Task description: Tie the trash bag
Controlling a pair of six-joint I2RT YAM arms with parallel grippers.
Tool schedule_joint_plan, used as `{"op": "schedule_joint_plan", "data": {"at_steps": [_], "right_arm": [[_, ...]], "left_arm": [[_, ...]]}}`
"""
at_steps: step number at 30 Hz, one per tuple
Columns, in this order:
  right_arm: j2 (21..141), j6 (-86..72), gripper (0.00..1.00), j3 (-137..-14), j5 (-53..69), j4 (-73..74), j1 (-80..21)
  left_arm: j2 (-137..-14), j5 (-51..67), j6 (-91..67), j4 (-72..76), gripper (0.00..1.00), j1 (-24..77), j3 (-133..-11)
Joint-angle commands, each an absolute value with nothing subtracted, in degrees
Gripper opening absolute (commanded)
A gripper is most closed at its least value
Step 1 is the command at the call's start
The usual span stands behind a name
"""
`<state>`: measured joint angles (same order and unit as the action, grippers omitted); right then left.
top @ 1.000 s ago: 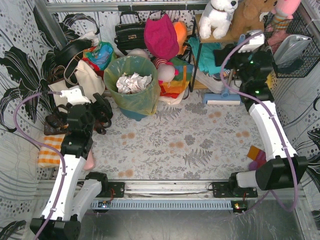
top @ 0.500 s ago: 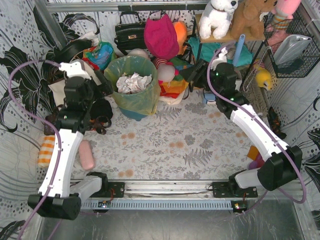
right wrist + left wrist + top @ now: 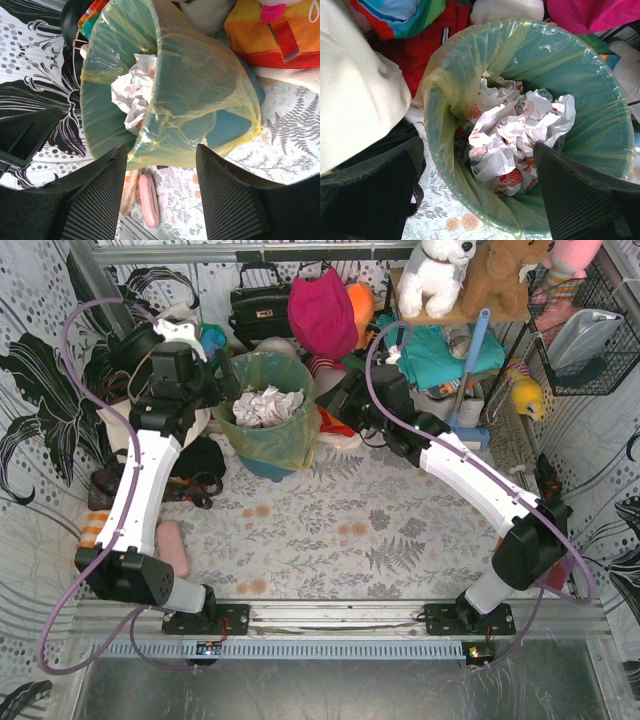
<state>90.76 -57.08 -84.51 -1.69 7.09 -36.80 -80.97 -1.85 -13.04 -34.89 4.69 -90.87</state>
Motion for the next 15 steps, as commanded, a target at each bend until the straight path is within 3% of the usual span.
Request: {"op": "schedule_joint_plan", "data": {"at_steps": [1,5,15], "right_arm": [[93.17,-59.35,0.54,-90.22,-6.94,13.76,-38.68],[95.11,-59.5,0.48,-93.57,-9.59,16.53,-40.58],[100.07,-60.53,0.42,-97.7,-9.86,18.04,-42.44]], "left_arm": [[-84.58,-0.08,-8.44,-36.24,0.99,4.01,-96.22],[-88.7,-0.29,-7.51,-38.14,0.9,3.46,-100.67],[-95.78,-7.1,-5.15,-40.33,0.71,2.4,-108.04]]}}
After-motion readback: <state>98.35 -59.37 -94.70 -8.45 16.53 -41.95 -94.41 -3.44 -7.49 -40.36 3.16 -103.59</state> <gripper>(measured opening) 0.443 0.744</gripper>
